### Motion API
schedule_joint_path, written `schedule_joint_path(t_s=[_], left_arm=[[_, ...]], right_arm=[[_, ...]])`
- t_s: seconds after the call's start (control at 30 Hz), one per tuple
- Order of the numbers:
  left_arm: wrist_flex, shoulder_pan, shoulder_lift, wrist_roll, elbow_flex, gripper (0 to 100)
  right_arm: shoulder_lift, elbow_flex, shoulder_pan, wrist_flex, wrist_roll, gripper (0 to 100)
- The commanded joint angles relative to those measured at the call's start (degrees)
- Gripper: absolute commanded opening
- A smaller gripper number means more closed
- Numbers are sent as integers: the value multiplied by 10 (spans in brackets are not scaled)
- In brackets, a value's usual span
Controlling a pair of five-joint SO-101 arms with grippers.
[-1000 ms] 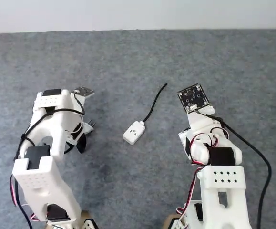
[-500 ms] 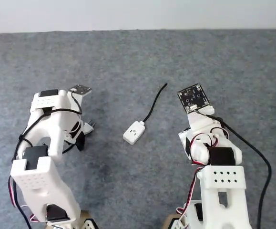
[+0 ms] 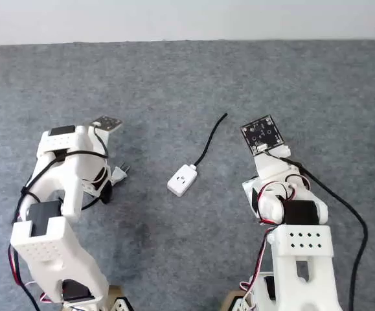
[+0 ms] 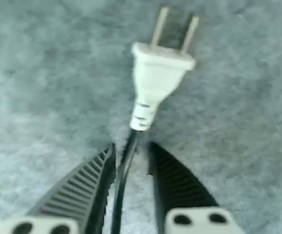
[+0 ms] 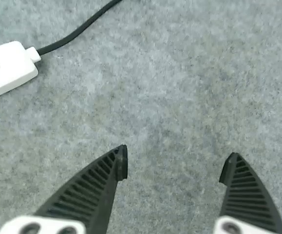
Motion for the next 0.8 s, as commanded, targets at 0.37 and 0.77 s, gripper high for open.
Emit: schedule_joint_path(t_s=[0.37, 0.77], left_arm=[[-8, -18, 3, -10, 4, 12], [84, -18, -91, -6, -62, 12]], right_arm=[[-4, -7, 7, -7, -3, 314], [-4, -7, 7, -7, -3, 314]])
